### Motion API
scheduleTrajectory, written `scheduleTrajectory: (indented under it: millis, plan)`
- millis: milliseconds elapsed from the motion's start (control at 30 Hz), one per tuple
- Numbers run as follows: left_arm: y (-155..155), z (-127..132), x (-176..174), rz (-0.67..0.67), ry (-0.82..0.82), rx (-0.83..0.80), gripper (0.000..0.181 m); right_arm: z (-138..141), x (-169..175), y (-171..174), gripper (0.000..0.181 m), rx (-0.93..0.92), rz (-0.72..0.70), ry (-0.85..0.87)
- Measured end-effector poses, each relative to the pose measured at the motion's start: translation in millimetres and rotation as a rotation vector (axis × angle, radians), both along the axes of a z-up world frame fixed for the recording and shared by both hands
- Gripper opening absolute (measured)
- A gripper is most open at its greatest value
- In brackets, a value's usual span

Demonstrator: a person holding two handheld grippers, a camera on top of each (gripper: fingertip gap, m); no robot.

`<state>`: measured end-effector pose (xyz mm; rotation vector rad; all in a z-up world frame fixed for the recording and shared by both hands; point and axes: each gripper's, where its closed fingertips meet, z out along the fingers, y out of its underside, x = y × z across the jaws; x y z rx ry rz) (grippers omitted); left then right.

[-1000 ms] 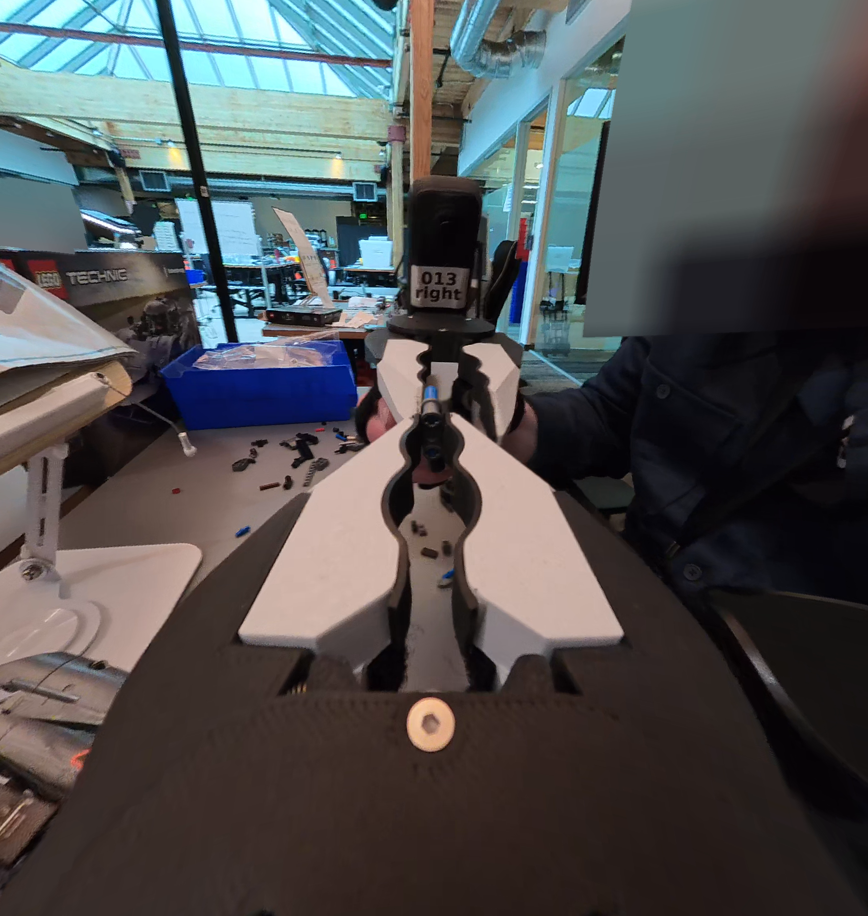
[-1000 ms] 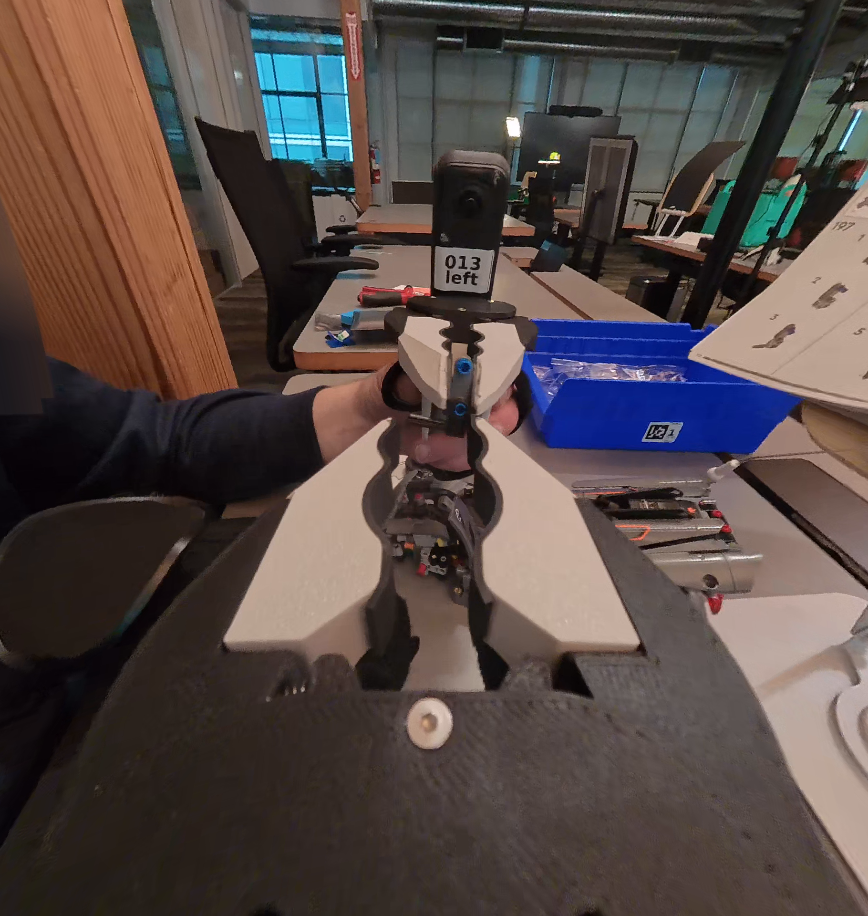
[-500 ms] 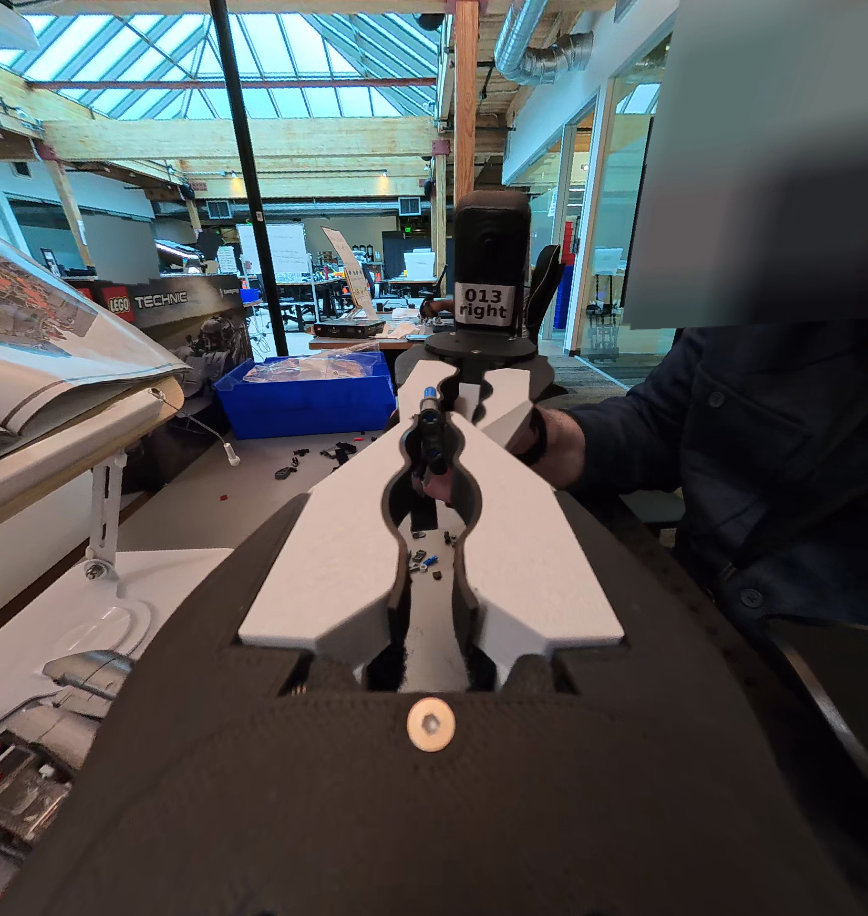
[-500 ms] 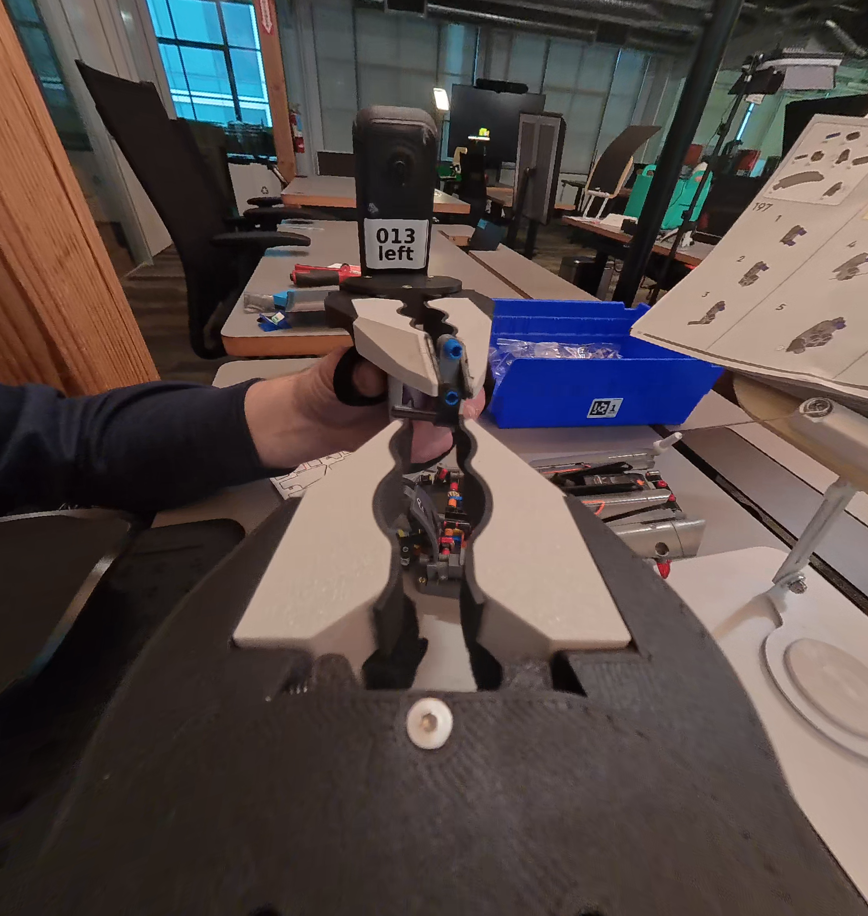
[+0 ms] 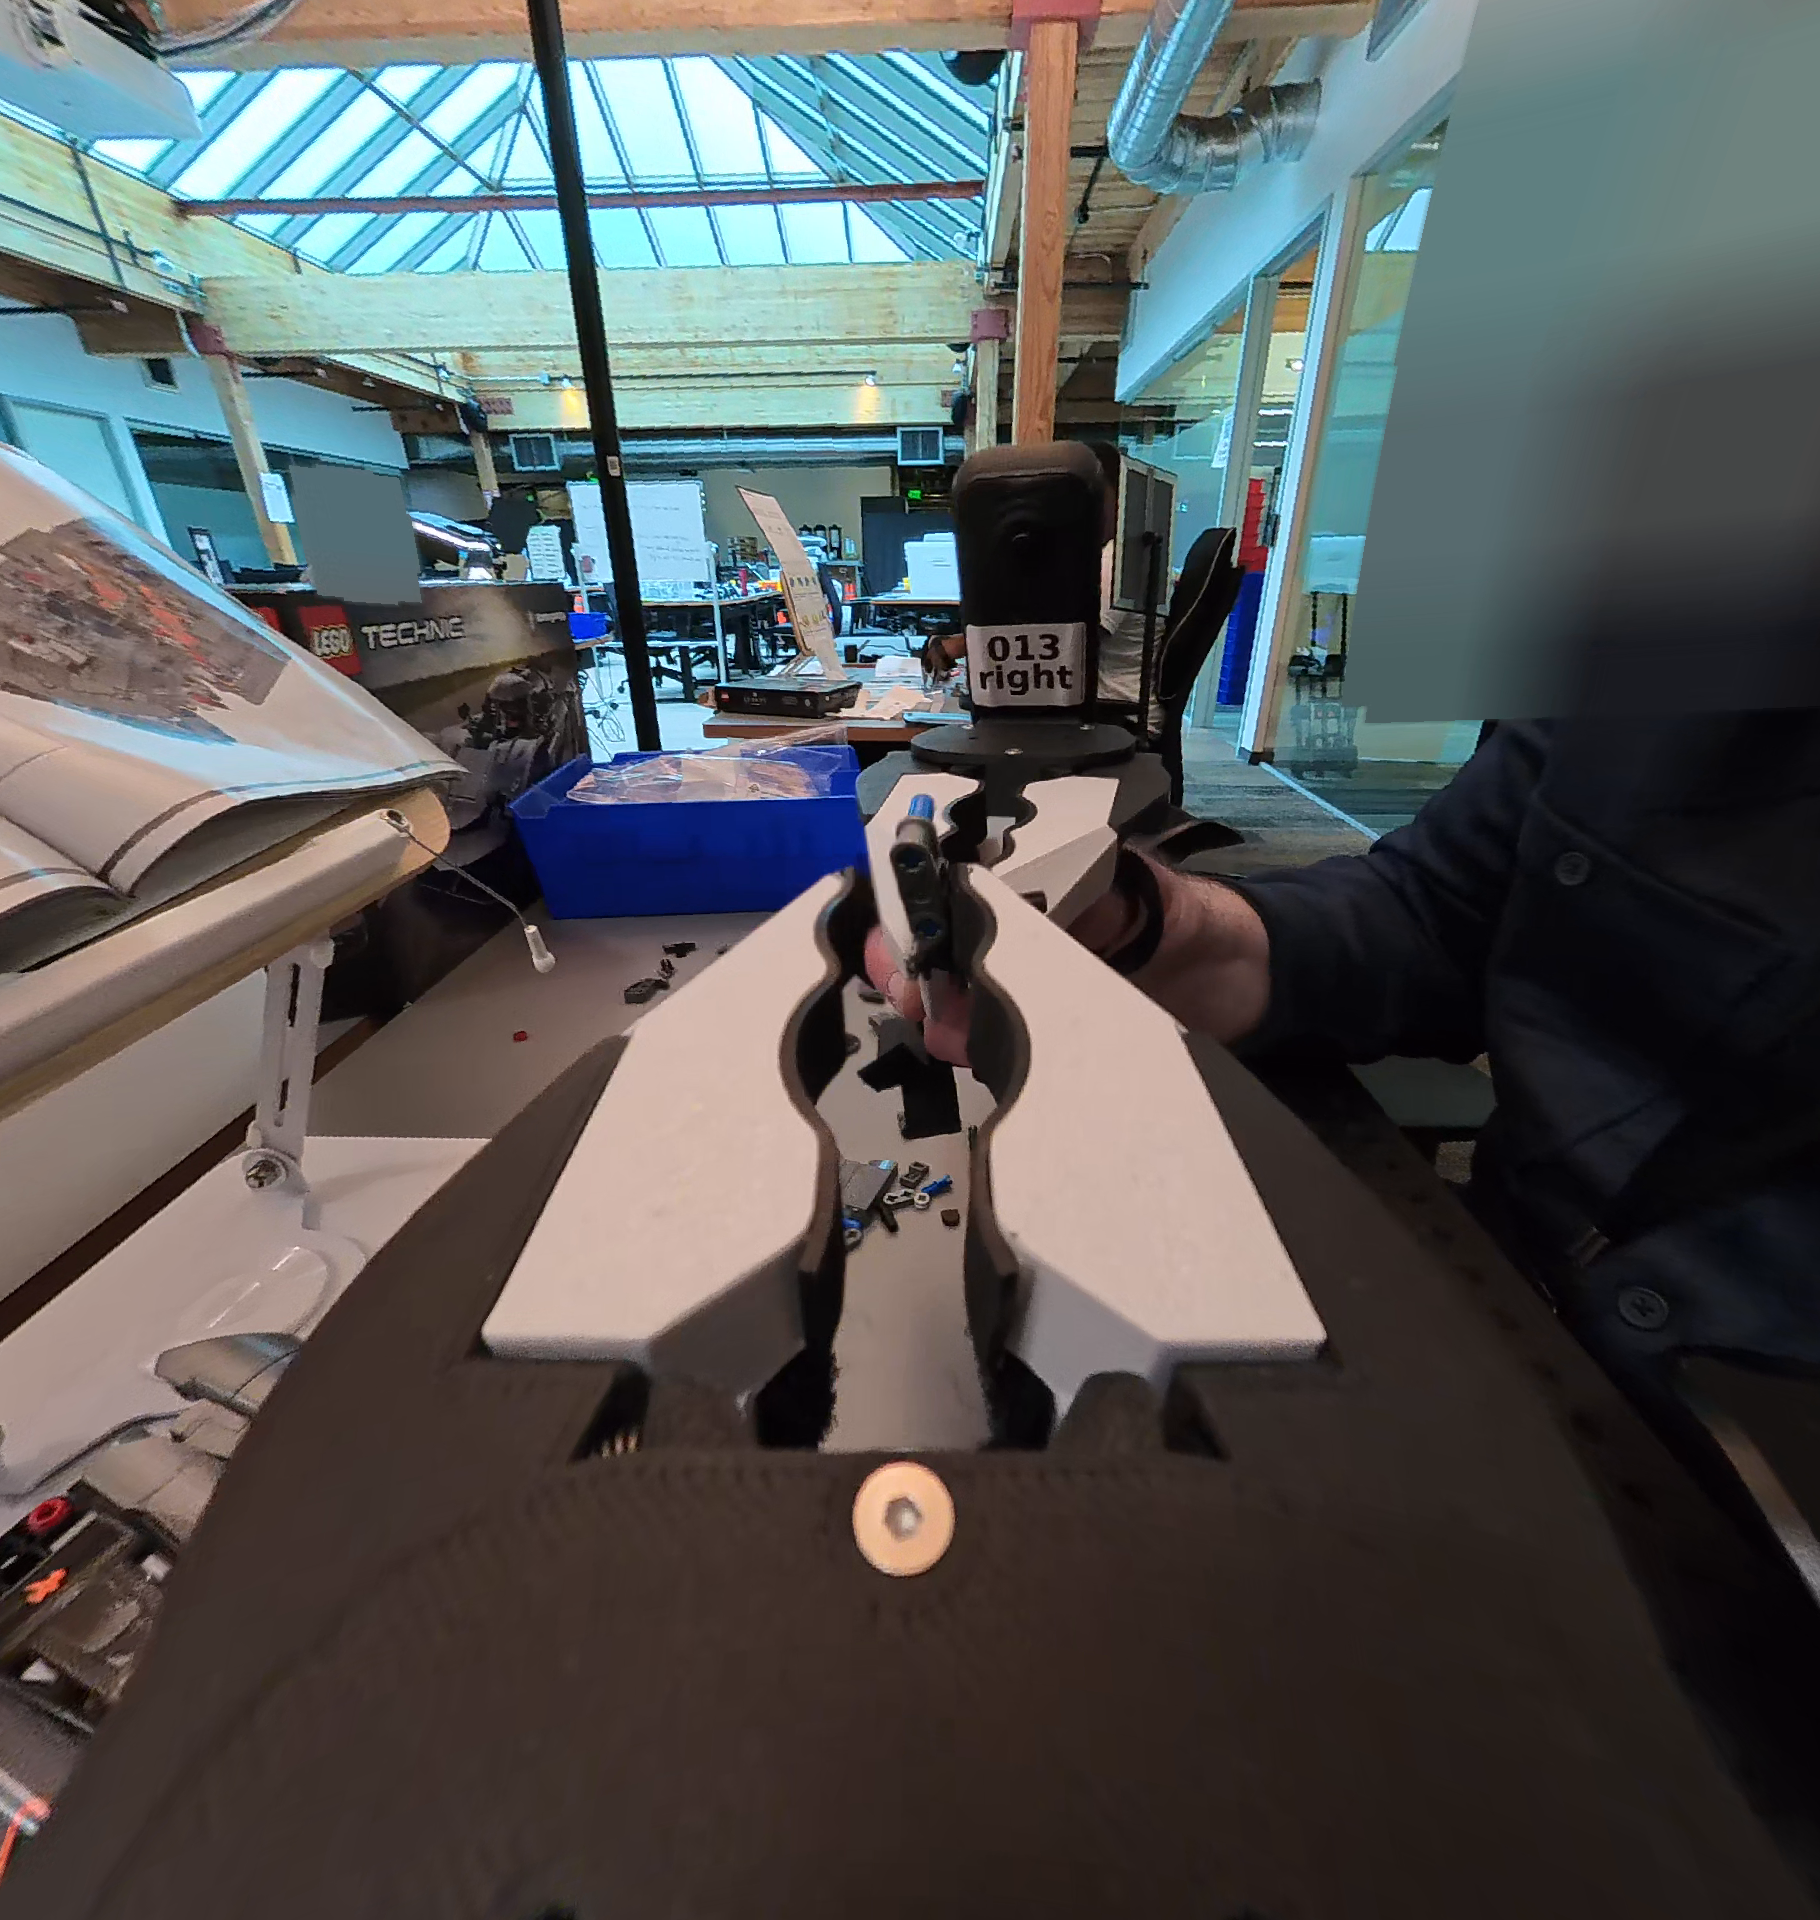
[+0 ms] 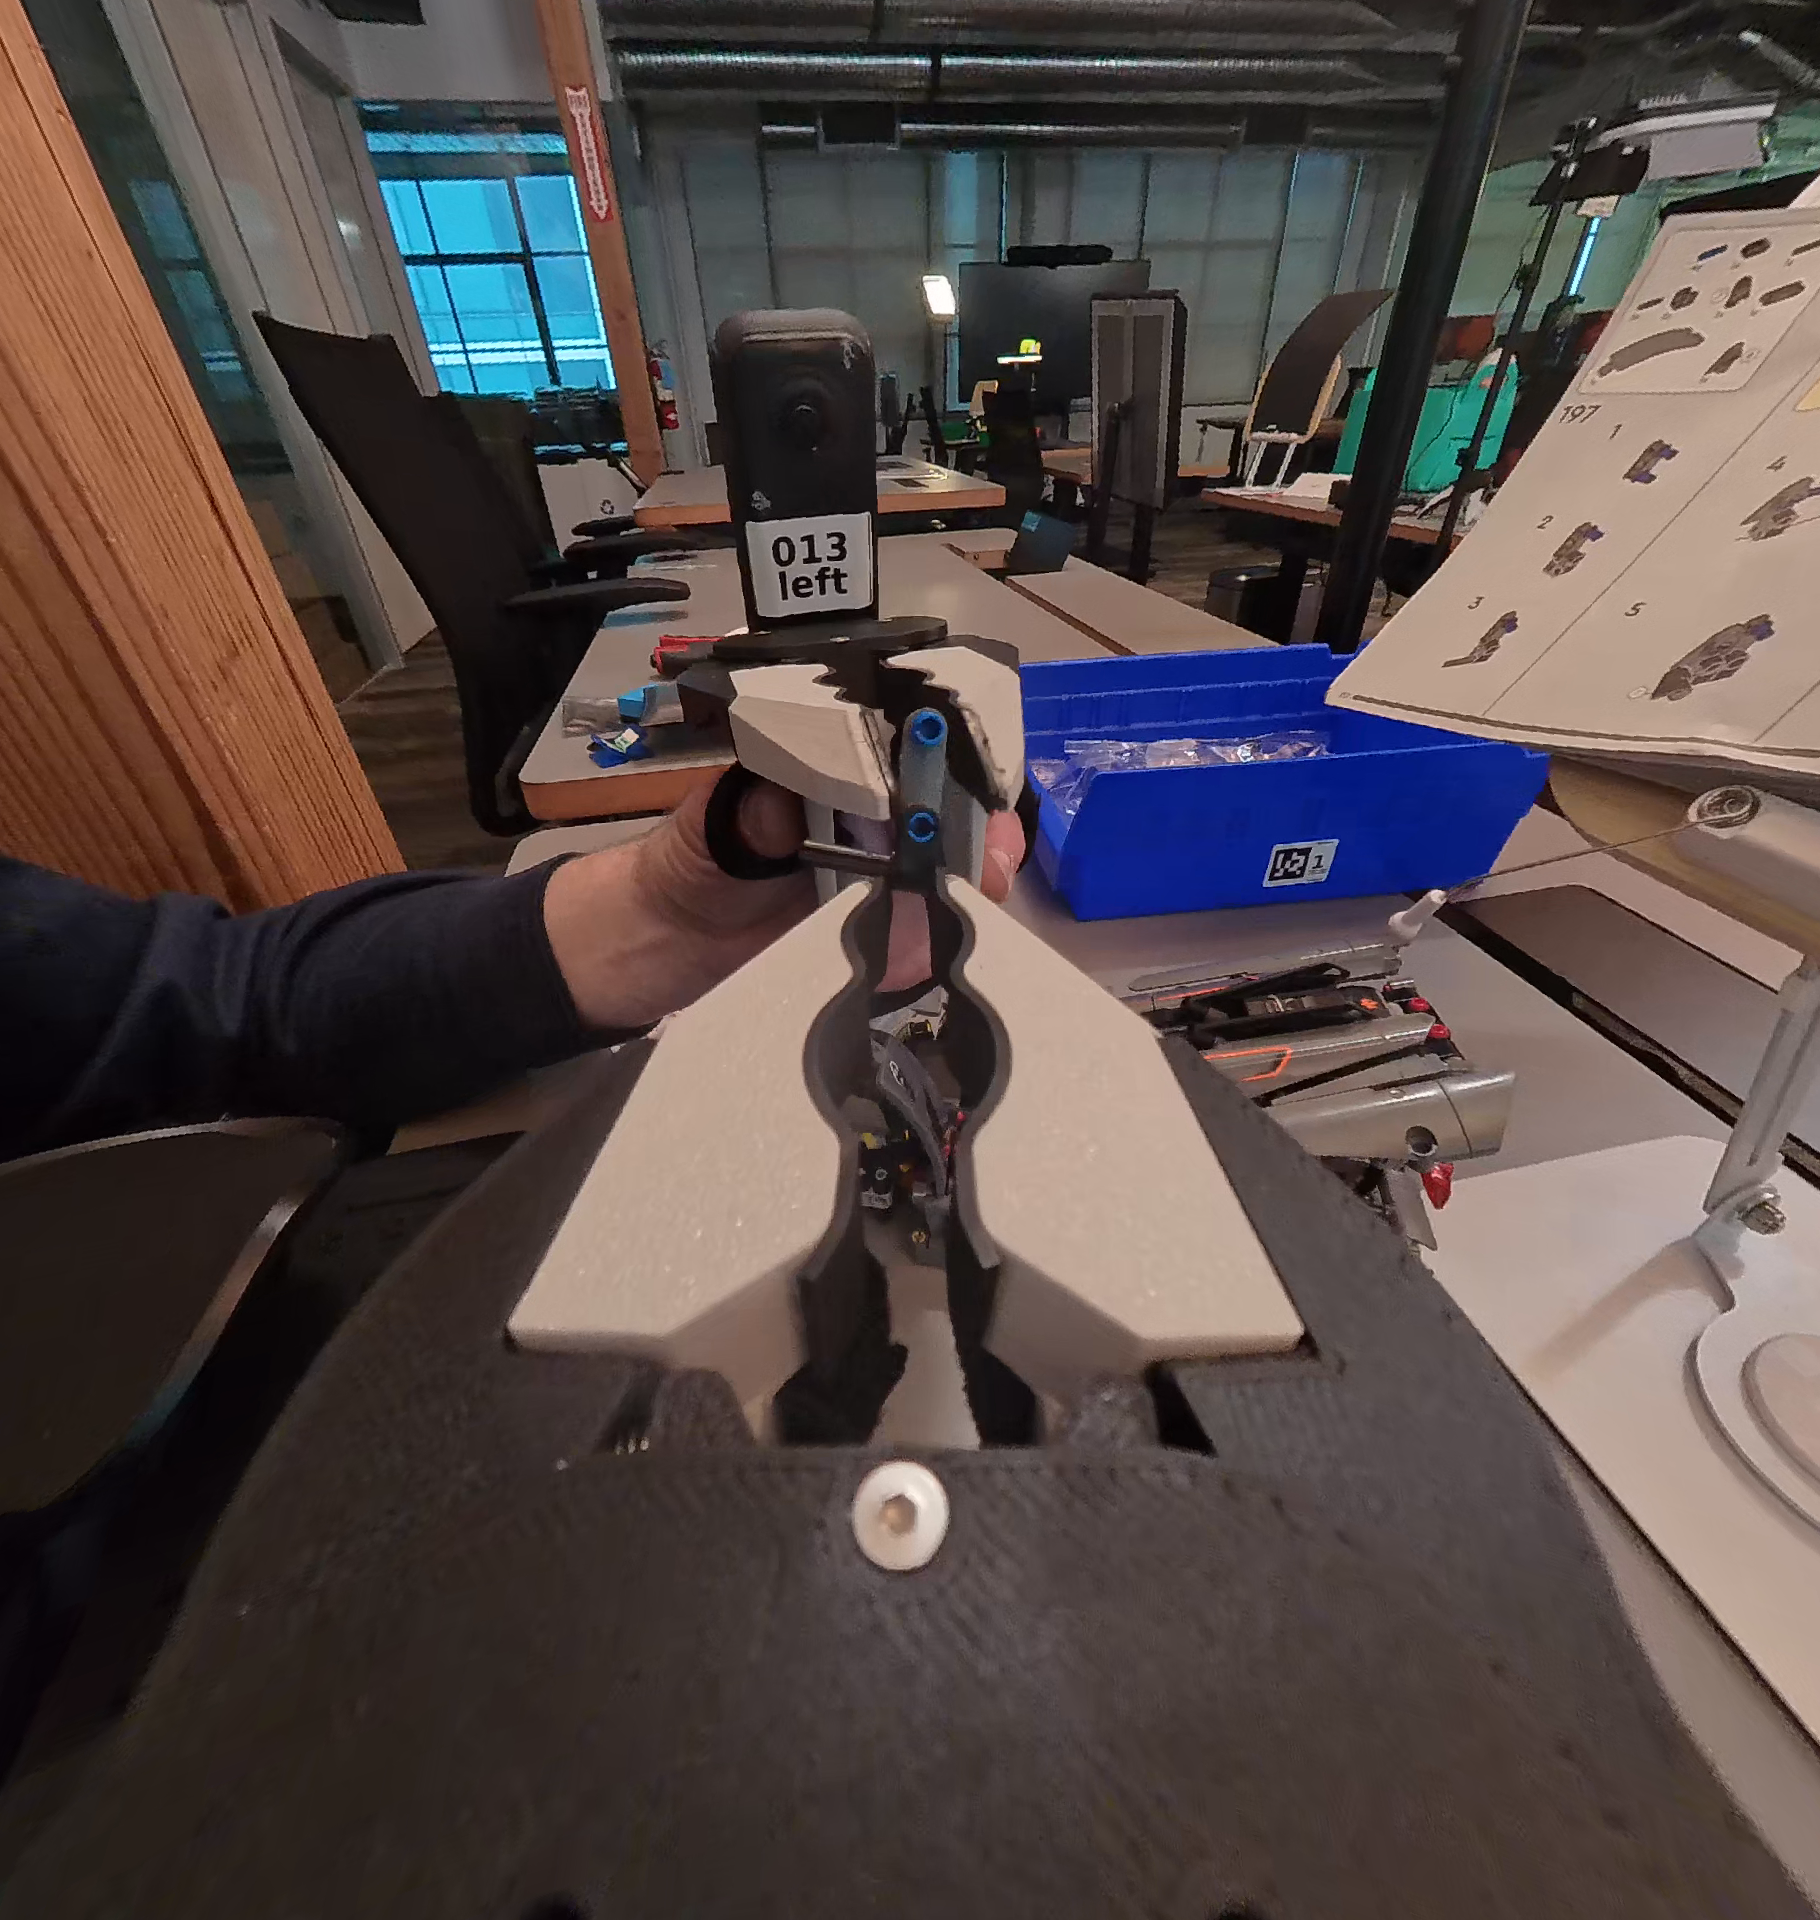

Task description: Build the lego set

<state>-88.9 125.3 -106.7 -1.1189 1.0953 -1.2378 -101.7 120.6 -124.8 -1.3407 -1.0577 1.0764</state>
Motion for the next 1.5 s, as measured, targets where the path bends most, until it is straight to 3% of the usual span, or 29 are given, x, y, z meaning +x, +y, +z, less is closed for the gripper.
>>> scheduleTrajectory:
  millis: [300,533,767,1067,1500]
  plan:
    - [15,7,-14,0.096,-0.026,0.005,0.013,-19,23,15,0.004,-0.067,-0.027,-0.130]
    - [23,8,-21,0.139,-0.032,-0.007,0.012,-123,67,39,0.004,-0.181,-0.114,-0.658]
    - [28,6,-24,0.157,-0.029,-0.027,0.011,-184,82,34,0.005,-0.262,-0.096,-0.957]
    - [29,5,-24,0.157,-0.024,-0.035,0.010,-200,79,24,0.006,-0.304,-0.065,-1.028]
    - [31,4,-25,0.157,-0.024,-0.046,0.010,-183,84,23,0.021,-0.315,-0.060,-0.968]
